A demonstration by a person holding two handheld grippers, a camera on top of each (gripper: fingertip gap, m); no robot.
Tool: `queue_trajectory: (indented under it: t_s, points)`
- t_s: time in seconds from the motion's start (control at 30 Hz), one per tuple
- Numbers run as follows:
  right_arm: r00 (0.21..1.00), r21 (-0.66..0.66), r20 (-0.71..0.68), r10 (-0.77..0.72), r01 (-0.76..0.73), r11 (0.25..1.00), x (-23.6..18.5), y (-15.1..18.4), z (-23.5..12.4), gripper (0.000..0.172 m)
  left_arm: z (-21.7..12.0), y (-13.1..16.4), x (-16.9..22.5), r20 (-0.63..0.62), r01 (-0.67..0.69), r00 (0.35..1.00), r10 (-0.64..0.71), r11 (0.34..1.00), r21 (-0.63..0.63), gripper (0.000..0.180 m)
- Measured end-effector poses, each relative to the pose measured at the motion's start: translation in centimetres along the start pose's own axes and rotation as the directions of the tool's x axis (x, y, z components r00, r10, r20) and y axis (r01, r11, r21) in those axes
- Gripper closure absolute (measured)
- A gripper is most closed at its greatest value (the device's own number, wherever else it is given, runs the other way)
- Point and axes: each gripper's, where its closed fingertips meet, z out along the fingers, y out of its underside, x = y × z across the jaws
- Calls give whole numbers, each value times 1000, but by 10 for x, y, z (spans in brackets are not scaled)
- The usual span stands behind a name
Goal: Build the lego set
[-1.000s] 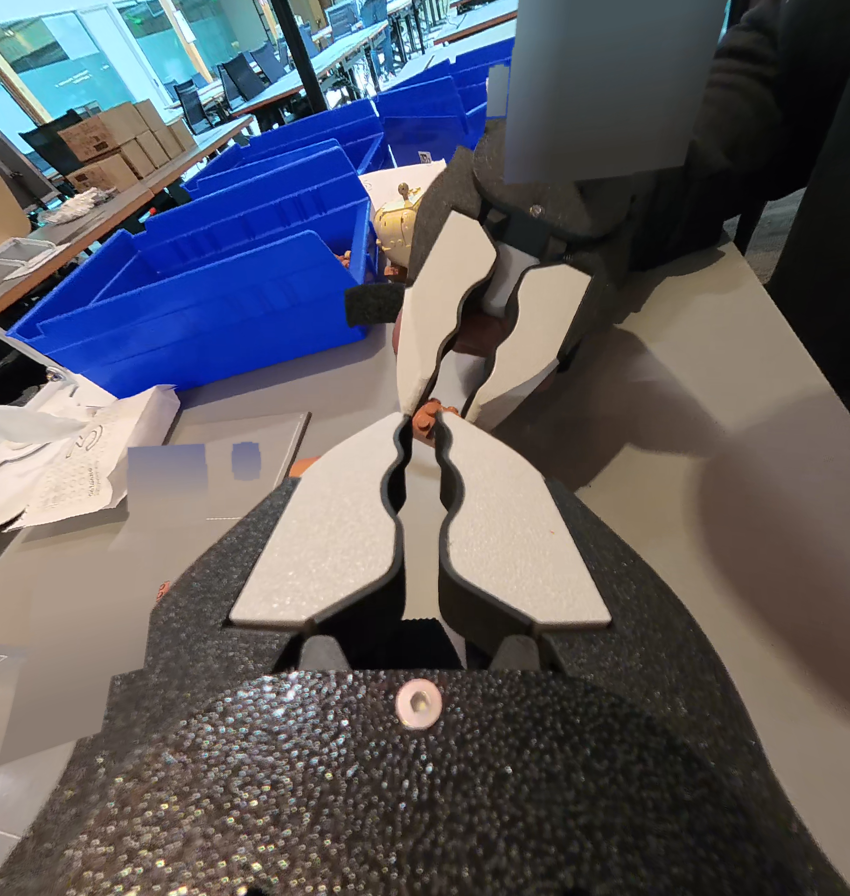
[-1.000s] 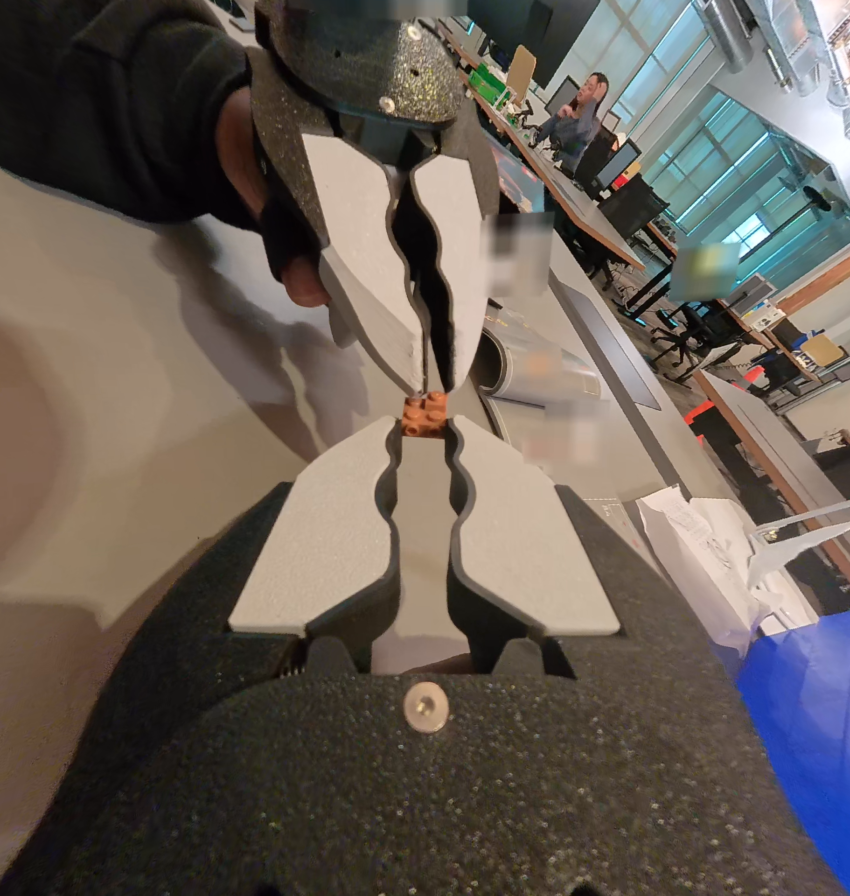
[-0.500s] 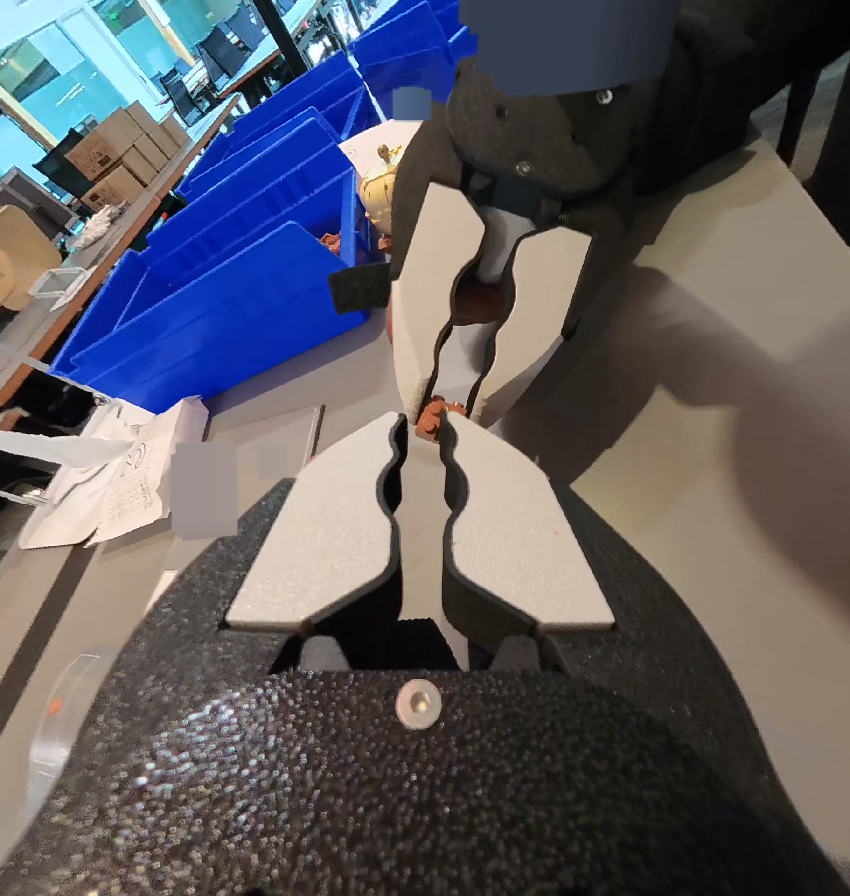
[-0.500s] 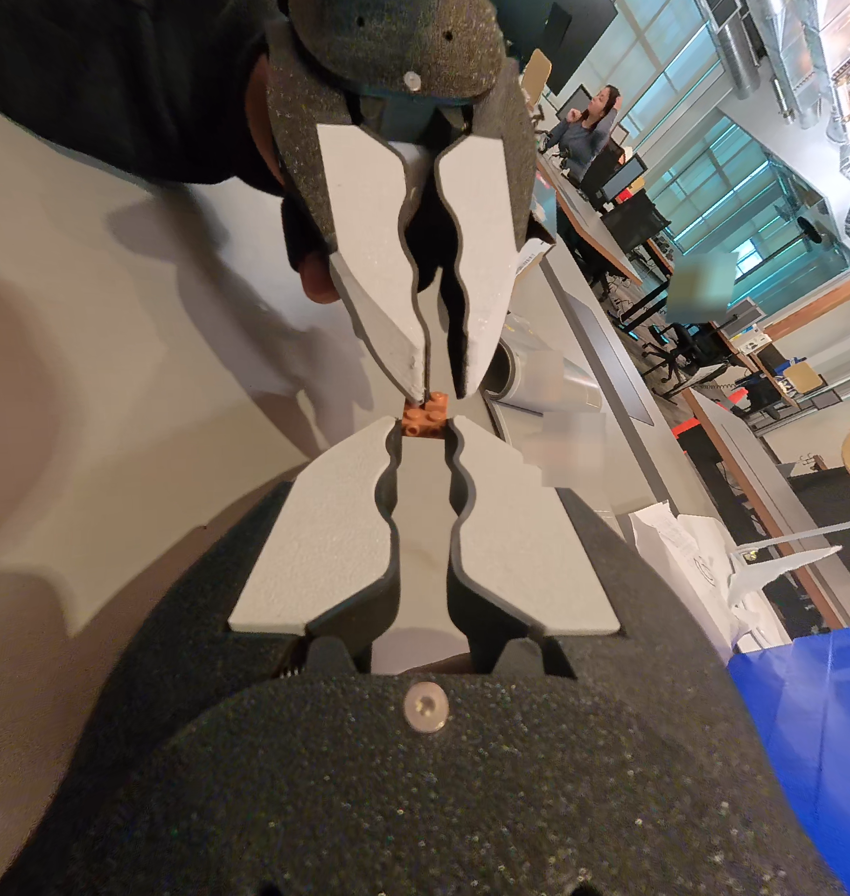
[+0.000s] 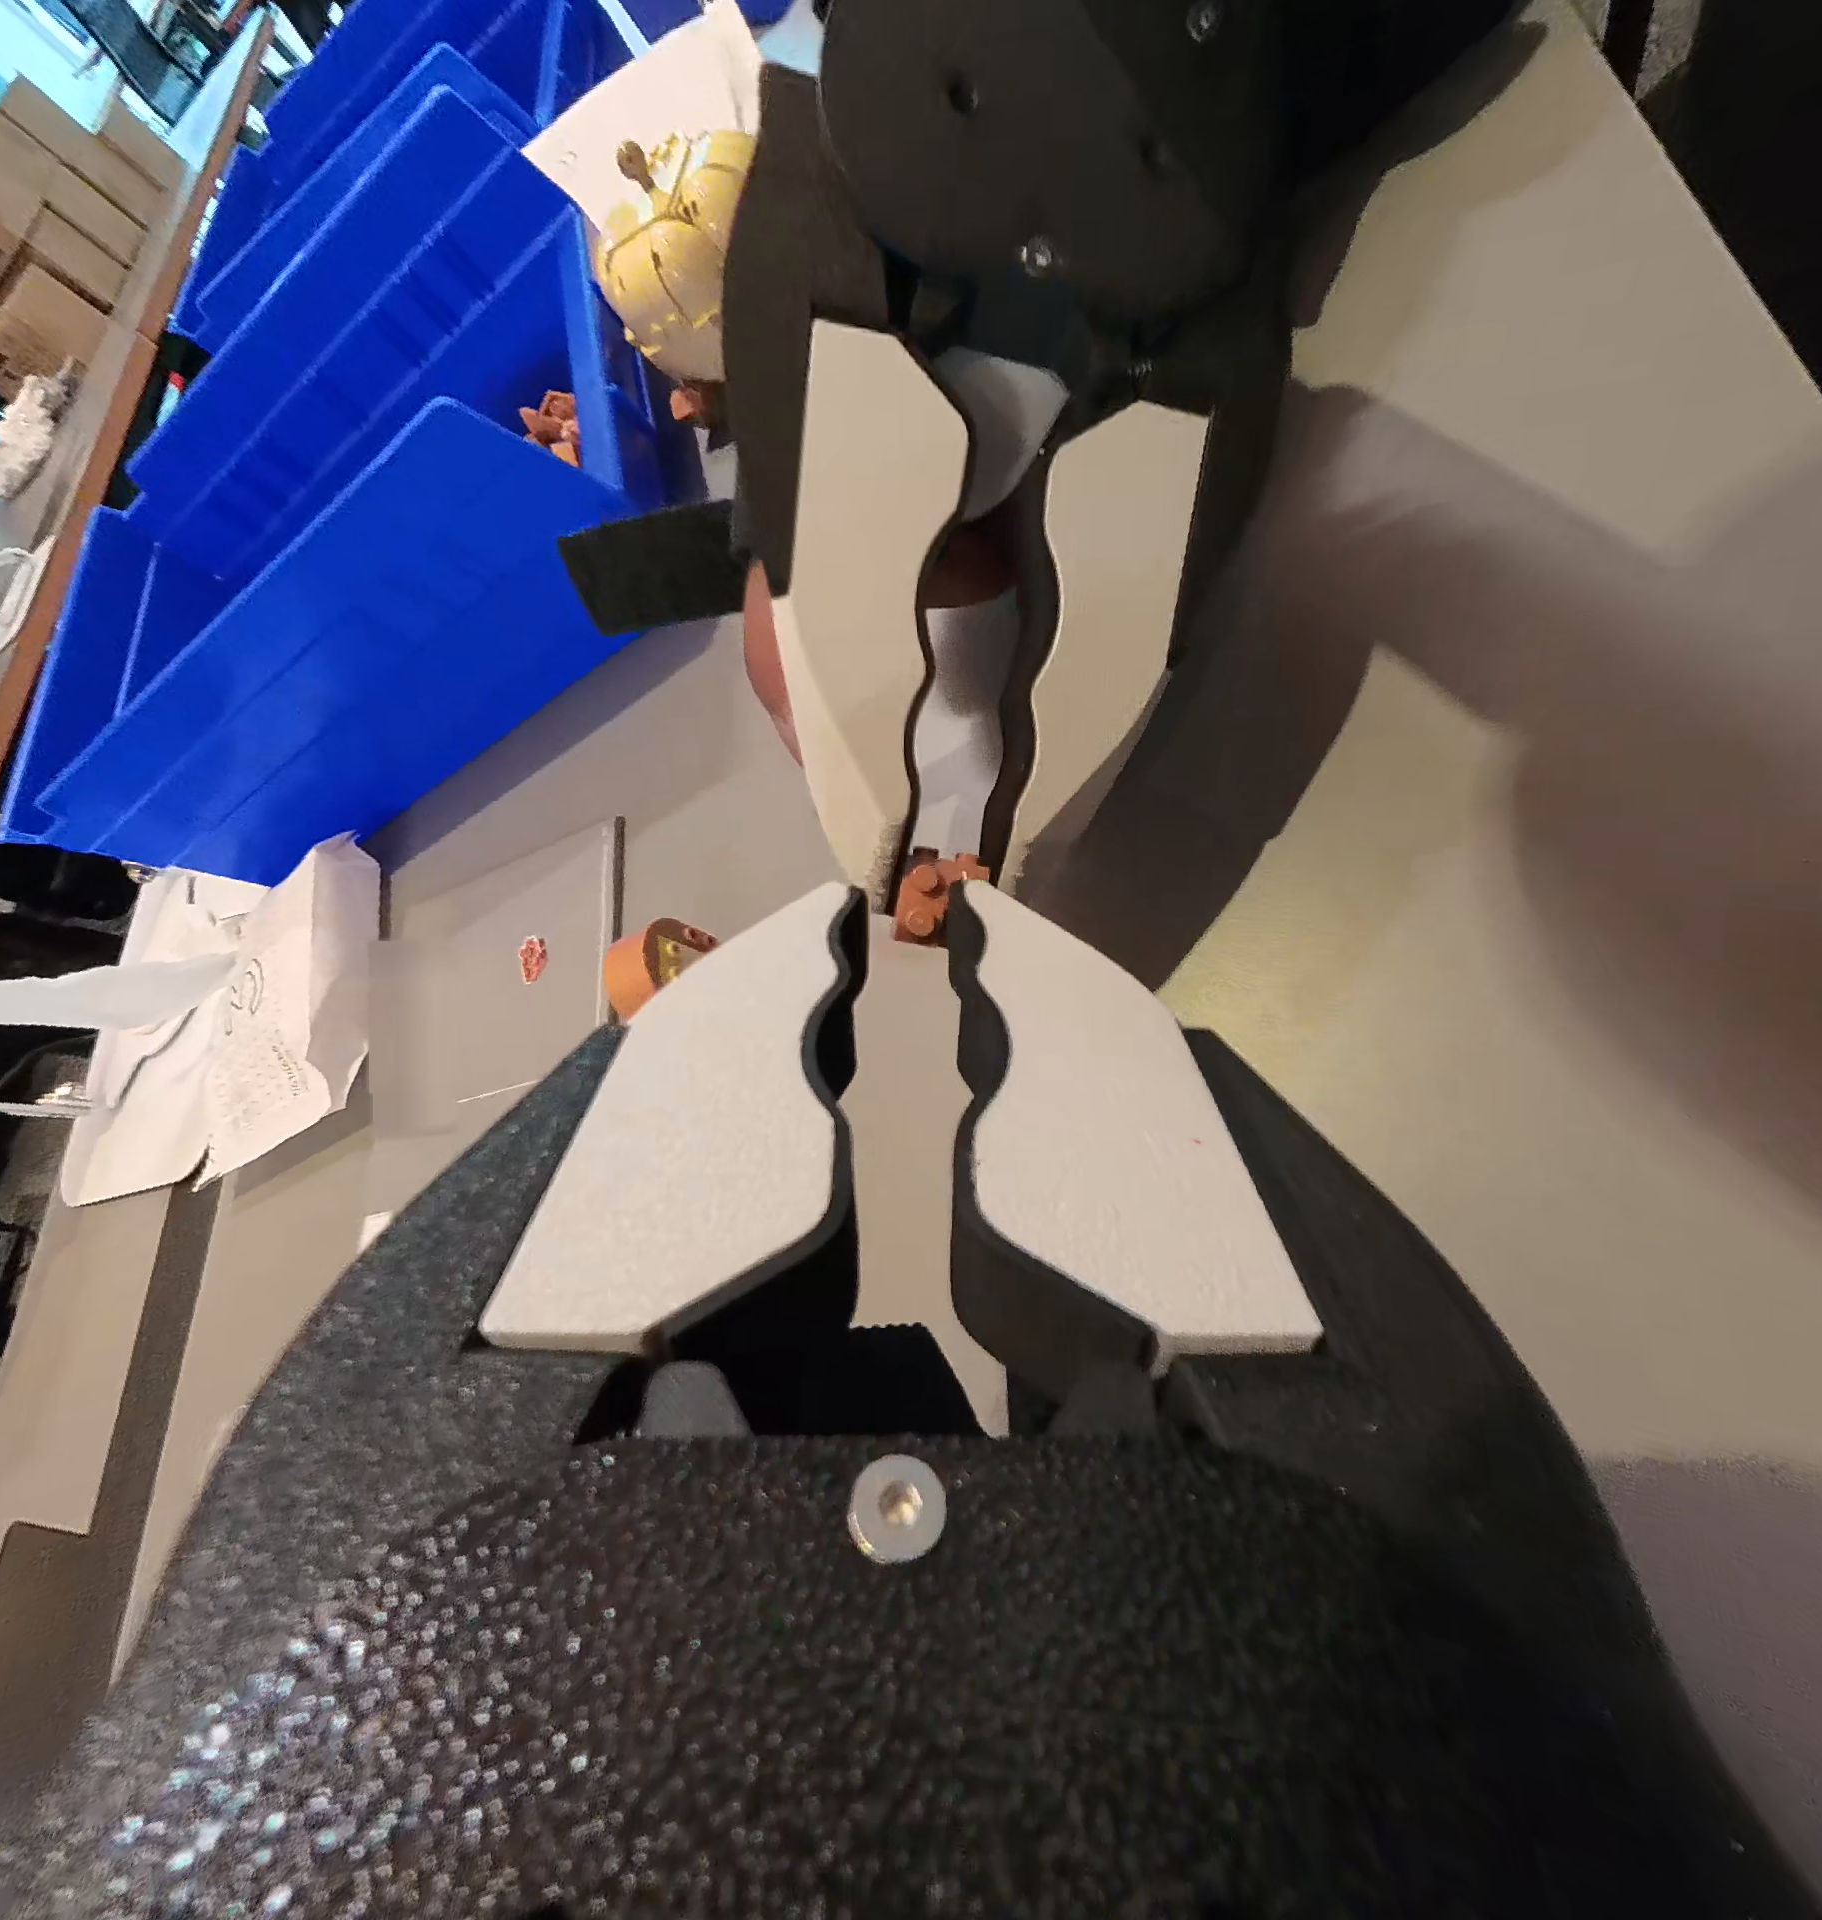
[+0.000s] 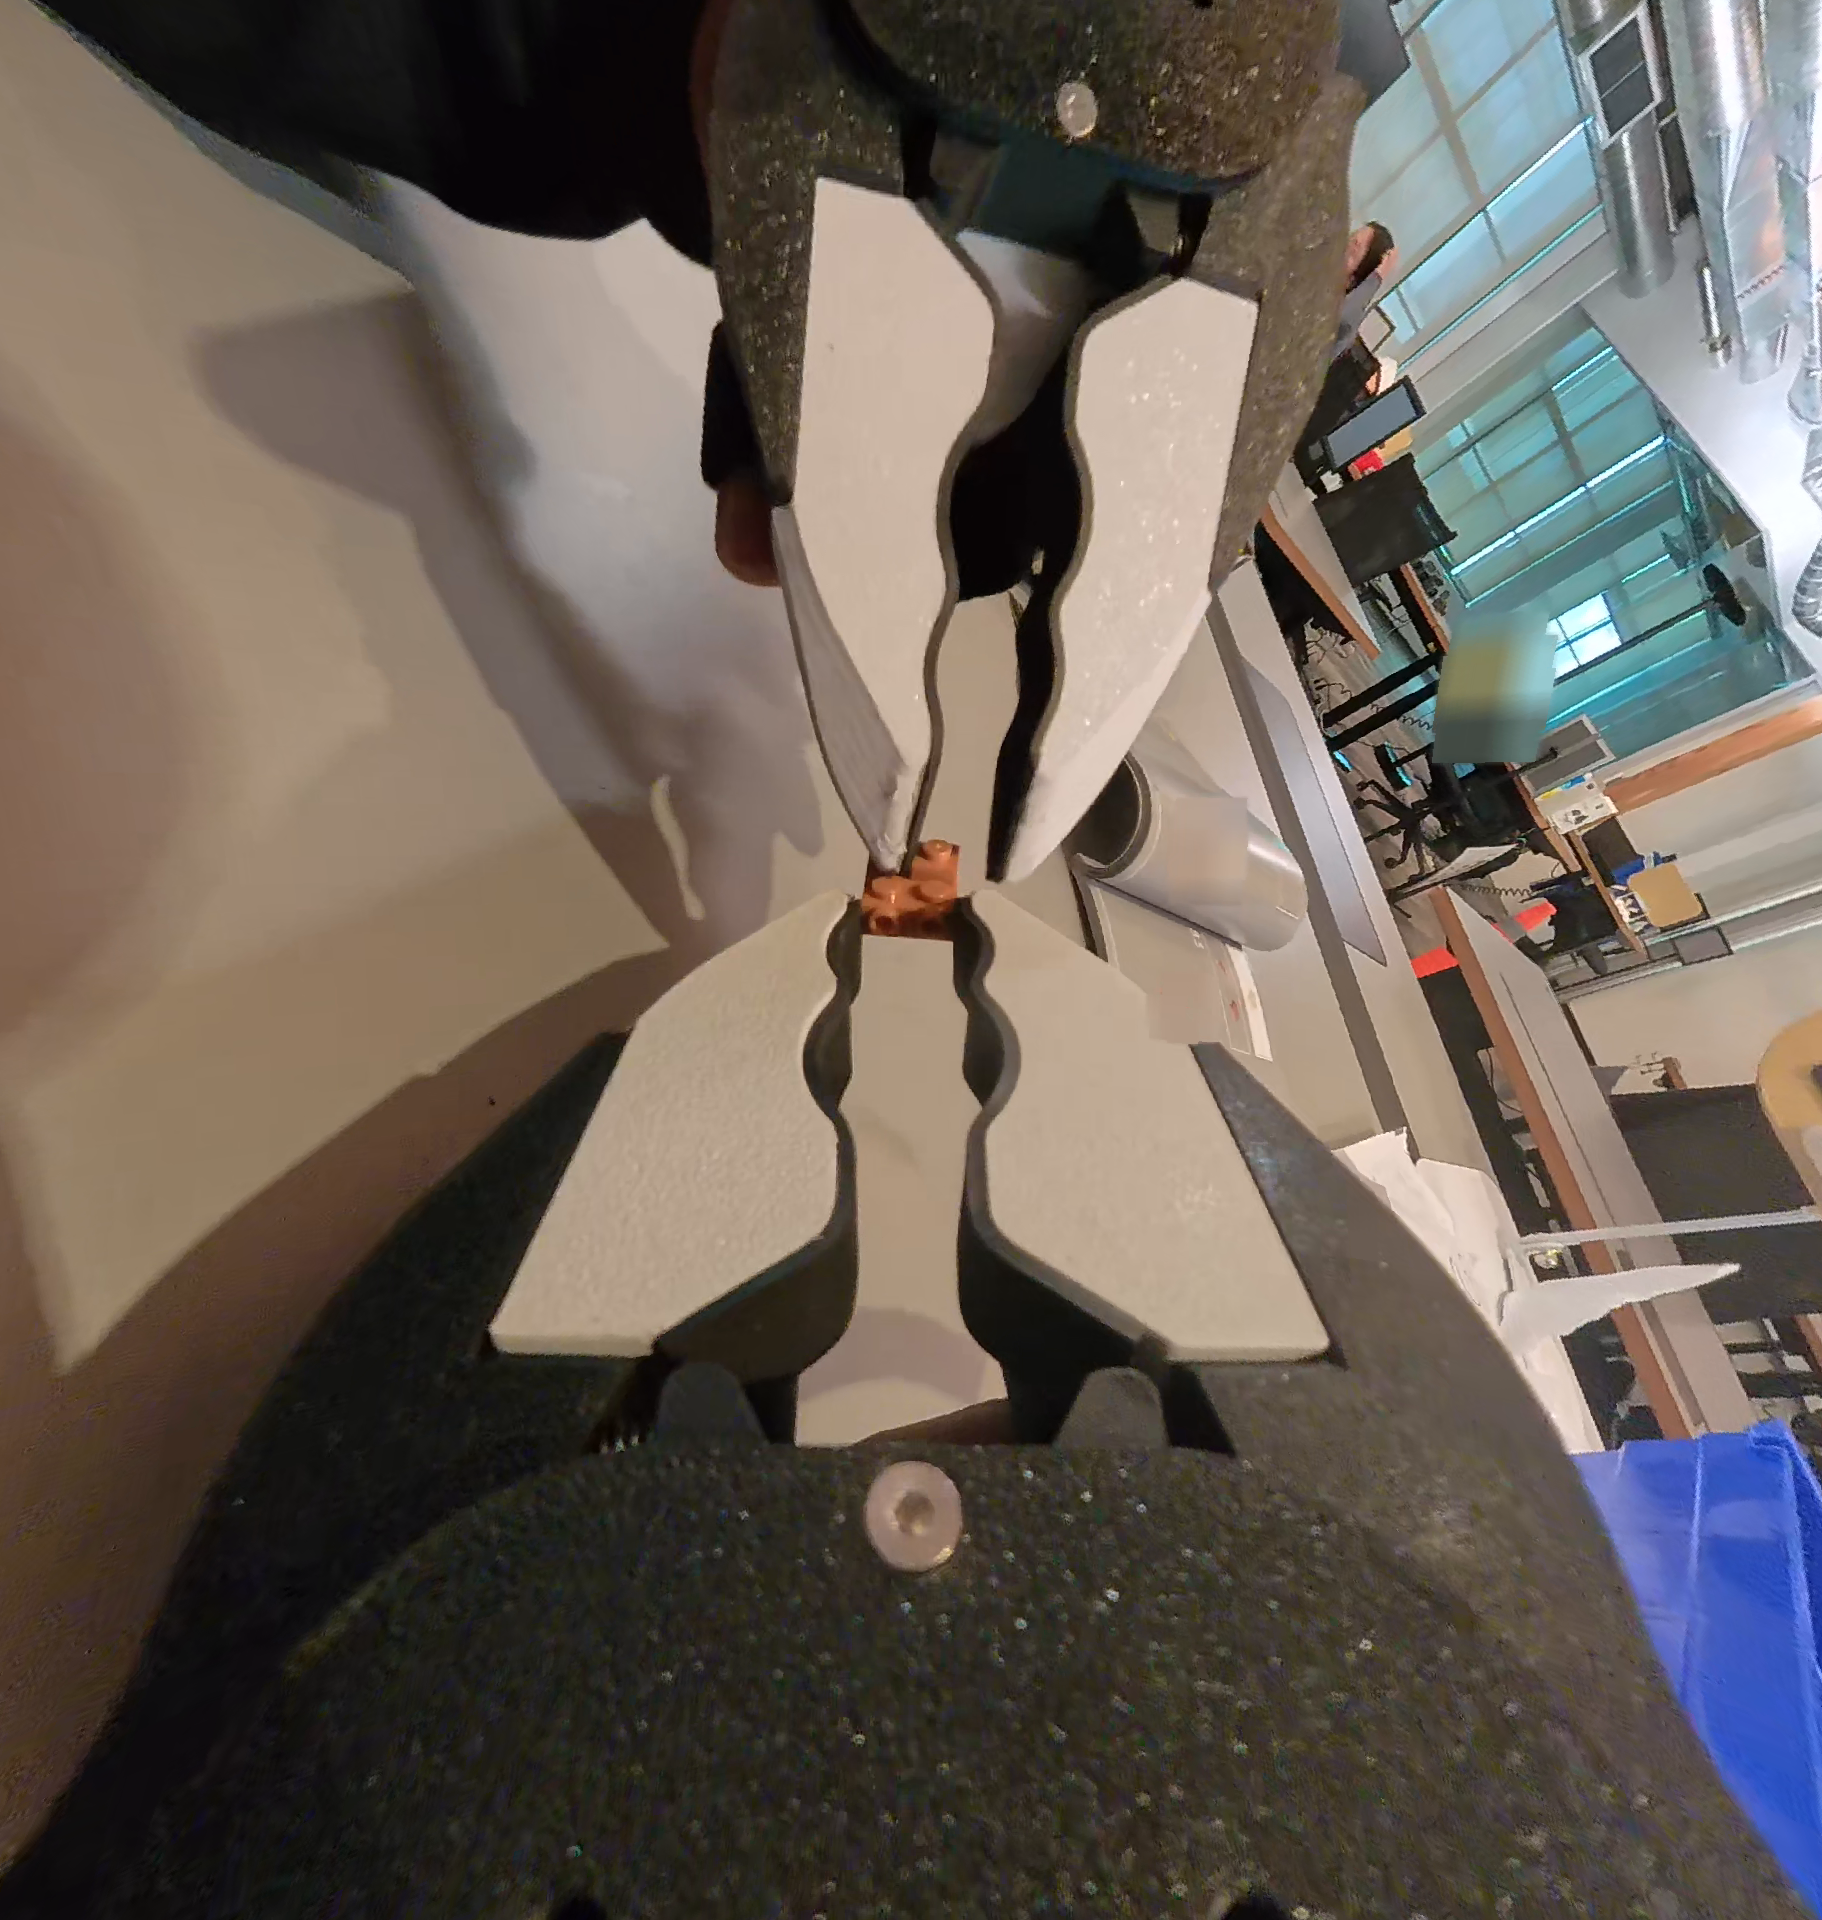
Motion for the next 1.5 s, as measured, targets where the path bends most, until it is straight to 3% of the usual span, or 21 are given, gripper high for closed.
queue_trajectory:
  t_s: [0.27,1.5]
  points:
    - [1000,1,-20,-6,6,1000,3,0,-1,156,1,-1,0,-13,35,999,-36,999,-25,172]
    - [993,1,-109,43,-43,999,19,3,-4,156,4,-7,-17,15,319,946,-322,943,98,173]
